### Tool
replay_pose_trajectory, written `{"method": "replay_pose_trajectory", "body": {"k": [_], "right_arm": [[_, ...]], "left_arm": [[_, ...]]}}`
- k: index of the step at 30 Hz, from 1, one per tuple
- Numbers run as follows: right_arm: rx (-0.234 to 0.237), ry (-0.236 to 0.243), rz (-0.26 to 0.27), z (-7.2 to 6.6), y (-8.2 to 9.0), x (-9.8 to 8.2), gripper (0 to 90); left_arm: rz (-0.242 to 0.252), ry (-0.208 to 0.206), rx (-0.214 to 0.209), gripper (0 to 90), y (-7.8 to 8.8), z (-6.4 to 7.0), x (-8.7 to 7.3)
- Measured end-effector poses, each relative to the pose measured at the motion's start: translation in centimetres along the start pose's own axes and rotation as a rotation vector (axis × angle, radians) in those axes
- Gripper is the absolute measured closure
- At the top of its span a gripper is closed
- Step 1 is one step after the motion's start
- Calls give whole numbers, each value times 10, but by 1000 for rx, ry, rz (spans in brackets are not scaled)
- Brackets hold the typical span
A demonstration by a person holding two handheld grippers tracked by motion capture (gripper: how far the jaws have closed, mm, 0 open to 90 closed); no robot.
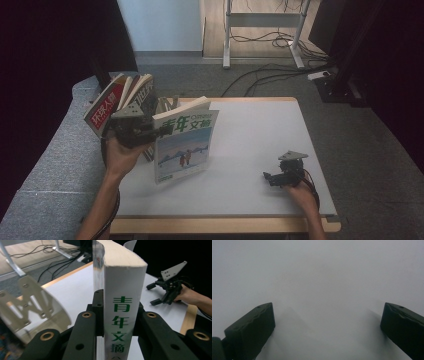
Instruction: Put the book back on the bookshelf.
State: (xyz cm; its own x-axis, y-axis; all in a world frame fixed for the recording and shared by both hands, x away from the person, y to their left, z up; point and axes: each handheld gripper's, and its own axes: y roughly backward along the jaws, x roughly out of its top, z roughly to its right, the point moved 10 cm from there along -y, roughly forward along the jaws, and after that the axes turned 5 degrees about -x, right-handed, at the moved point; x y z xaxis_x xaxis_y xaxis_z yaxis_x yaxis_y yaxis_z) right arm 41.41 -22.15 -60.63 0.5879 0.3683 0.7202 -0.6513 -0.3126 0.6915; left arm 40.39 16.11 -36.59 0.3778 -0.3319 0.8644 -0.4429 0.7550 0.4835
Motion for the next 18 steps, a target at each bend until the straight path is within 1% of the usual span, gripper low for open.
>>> {"method": "replay_pose_trajectory", "body": {"k": [1,2,3,9,10,11,13,18], "right_arm": [[0,0,0,0,0,0,0],[0,0,0,0,0,0,0],[0,0,0,0,0,0,0],[0,0,0,0,0,0,0],[0,0,0,0,0,0,0],[0,0,0,0,0,0,0],[0,0,0,0,0,0,0],[0,1,0,0,0,0,0]], "left_arm": [[4,5,7,745,3,-2,-1],[6,13,22,745,8,-7,-2],[6,13,22,745,8,-7,-2],[12,30,77,745,24,-20,-6],[17,39,88,745,30,-24,-6],[17,39,88,745,30,-24,-6],[21,47,104,745,35,-27,-6],[23,59,121,745,49,-33,-8]]}}
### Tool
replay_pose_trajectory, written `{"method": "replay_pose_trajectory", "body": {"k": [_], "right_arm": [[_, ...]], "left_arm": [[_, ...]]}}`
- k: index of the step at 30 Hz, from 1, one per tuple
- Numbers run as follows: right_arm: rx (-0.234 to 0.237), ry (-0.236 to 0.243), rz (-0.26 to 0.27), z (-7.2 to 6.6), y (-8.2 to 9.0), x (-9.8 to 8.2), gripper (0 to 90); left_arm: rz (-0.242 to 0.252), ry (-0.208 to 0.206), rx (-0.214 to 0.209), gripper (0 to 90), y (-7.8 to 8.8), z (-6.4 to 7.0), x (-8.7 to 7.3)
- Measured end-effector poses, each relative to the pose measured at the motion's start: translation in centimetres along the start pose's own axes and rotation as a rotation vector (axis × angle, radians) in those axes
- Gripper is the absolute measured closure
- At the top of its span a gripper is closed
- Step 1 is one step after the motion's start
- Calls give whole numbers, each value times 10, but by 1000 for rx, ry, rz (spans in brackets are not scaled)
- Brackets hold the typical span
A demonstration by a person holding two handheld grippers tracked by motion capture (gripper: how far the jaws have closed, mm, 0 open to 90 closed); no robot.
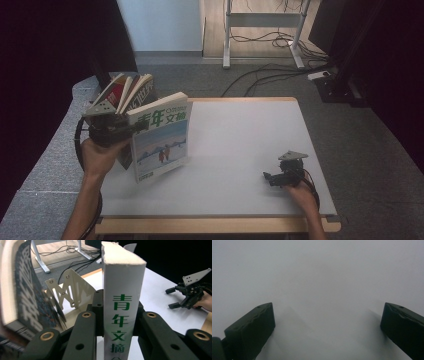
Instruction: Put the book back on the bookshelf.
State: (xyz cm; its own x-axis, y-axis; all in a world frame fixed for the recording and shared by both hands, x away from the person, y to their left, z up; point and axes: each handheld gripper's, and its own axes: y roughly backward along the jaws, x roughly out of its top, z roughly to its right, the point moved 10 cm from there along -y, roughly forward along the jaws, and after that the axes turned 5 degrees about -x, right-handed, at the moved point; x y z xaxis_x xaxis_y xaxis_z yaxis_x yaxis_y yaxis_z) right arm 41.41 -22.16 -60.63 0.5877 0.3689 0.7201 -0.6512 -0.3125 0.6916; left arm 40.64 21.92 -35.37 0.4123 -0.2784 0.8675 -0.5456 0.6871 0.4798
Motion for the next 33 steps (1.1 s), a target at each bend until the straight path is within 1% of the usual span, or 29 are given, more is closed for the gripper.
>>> {"method": "replay_pose_trajectory", "body": {"k": [2,4,5,6,13,16,17,21,24,27,28,29,33], "right_arm": [[0,0,0,0,0,0,0],[0,0,0,0,0,0,0],[0,0,0,0,0,0,0],[0,0,0,0,0,0,0],[0,1,-1,0,0,0,0],[0,1,-1,0,0,0,0],[0,1,-1,0,0,0,0],[0,1,-1,0,0,0,0],[0,1,-2,0,0,0,0],[0,-1,-3,0,0,0,0],[0,-1,-3,0,0,0,0],[0,0,-3,0,0,0,0],[0,0,-3,0,0,0,0]], "left_arm": [[-2,2,6,745,1,-1,0],[-6,9,29,744,5,-7,0],[-6,9,29,745,5,-7,0],[-7,15,40,744,7,-10,0],[-4,39,70,744,10,-18,0],[-6,42,77,745,11,-20,0],[-8,44,85,745,13,-21,0],[-7,49,91,745,18,-21,-1],[-1,61,112,745,22,-24,-2],[7,91,137,745,21,-31,-3],[7,91,137,745,21,-31,-3],[21,108,129,745,19,-34,-2],[21,107,138,744,17,-35,0]]}}
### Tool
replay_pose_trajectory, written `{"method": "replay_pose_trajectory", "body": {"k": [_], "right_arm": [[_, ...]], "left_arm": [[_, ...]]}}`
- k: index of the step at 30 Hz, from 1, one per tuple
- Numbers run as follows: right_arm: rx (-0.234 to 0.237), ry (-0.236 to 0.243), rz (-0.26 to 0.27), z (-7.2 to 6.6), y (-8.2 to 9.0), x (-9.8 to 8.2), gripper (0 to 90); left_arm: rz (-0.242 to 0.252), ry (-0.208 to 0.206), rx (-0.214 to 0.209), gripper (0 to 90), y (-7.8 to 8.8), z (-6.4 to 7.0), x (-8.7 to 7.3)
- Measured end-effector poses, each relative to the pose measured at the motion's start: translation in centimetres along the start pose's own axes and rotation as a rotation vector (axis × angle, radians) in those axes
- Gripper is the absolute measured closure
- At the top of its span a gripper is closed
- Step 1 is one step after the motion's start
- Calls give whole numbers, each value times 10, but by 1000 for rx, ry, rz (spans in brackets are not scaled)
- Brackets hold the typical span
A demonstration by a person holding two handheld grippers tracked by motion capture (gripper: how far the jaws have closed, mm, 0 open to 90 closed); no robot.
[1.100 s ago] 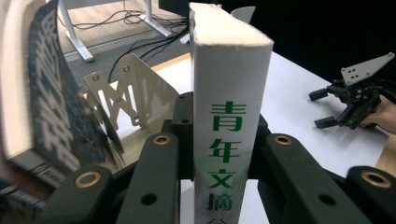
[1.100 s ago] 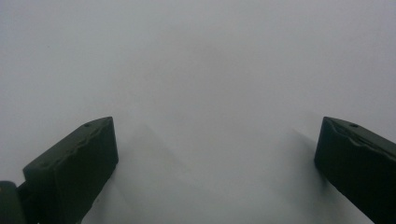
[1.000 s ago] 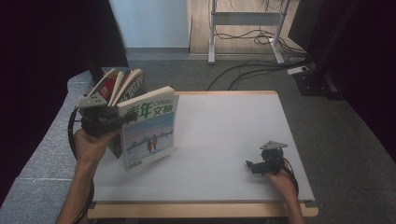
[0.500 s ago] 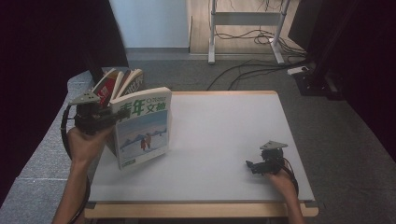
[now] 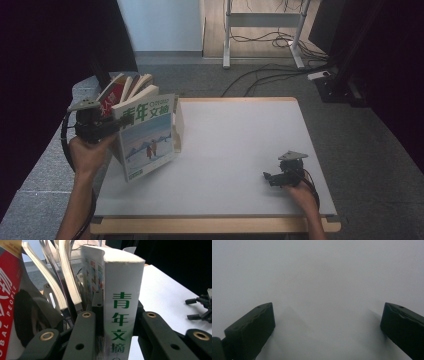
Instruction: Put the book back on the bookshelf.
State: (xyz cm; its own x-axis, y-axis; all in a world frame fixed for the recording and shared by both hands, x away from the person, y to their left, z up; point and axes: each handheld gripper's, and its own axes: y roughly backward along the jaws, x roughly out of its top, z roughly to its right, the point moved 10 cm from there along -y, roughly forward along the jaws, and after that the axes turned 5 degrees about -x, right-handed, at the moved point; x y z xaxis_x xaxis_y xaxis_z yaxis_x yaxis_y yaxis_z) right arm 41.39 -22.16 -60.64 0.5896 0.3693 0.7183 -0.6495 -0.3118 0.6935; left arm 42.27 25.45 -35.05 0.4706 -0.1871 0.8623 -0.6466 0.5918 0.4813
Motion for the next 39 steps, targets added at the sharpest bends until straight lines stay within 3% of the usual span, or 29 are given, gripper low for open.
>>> {"method": "replay_pose_trajectory", "body": {"k": [5,14,28,39], "right_arm": [[-1,2,1,0,0,0,0],[-1,1,1,0,0,0,0],[-1,1,1,0,0,0,0],[0,1,1,0,0,0,0]], "left_arm": [[5,-2,27,744,-4,2,4],[13,-20,29,744,-8,13,12],[41,-25,-8,743,-15,29,22],[58,-36,-17,743,-36,36,31]]}}
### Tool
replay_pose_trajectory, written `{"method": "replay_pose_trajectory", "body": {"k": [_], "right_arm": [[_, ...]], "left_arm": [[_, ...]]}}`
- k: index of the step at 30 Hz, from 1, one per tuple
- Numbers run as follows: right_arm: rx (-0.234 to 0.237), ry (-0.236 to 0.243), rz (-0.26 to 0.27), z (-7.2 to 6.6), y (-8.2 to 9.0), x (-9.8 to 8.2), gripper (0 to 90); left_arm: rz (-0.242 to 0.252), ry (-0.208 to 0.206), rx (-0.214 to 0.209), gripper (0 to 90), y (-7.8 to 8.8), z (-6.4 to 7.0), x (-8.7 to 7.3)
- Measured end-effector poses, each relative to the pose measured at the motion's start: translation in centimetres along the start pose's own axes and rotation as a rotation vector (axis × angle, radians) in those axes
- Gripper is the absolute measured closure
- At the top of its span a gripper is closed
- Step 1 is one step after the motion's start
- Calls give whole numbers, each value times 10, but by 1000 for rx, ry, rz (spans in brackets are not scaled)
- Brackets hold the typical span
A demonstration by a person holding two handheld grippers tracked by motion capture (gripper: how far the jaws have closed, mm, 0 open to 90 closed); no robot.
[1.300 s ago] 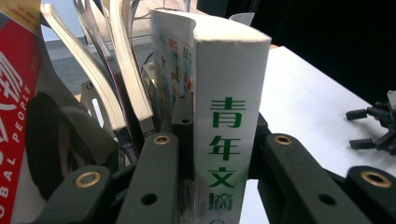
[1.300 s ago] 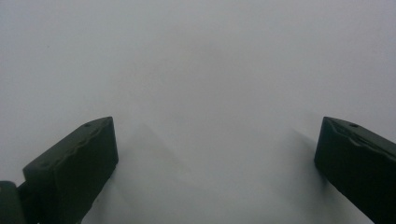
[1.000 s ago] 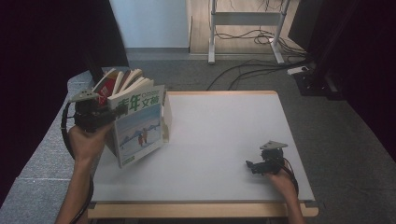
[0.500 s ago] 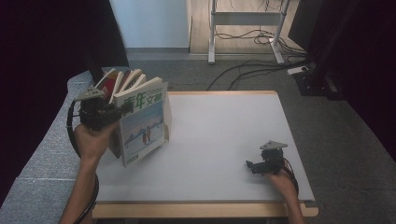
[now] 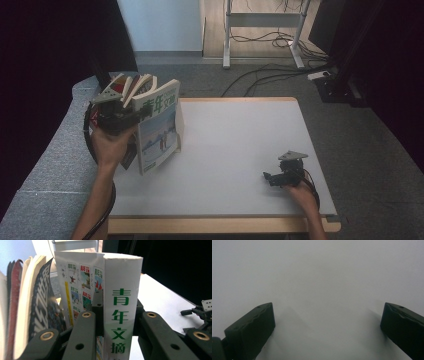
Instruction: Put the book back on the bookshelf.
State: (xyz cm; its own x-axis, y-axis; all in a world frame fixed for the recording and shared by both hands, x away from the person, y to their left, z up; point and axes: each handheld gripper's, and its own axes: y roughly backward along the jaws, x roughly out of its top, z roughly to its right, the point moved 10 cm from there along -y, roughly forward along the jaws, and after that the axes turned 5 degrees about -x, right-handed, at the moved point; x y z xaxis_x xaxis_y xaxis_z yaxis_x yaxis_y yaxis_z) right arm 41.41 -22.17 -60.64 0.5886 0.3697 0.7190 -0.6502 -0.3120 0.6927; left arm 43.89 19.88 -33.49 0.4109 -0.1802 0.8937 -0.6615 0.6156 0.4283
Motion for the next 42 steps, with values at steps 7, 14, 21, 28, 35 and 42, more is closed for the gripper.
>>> {"method": "replay_pose_trajectory", "body": {"k": [7,14,21,28,35,42], "right_arm": [[1,0,0,0,0,0,0],[1,0,-1,0,0,0,0],[1,-1,0,0,0,0,0],[1,0,1,0,0,0,0],[0,0,2,0,0,0,0],[0,0,1,0,0,0,0]], "left_arm": [[29,5,-8,743,-14,-1,2],[53,13,-6,743,-27,-5,2],[54,13,-4,741,-32,-5,-11],[88,32,-22,739,-25,-6,-26],[59,-10,-35,736,-18,4,-36],[-4,-56,-50,731,-13,15,-50]]}}
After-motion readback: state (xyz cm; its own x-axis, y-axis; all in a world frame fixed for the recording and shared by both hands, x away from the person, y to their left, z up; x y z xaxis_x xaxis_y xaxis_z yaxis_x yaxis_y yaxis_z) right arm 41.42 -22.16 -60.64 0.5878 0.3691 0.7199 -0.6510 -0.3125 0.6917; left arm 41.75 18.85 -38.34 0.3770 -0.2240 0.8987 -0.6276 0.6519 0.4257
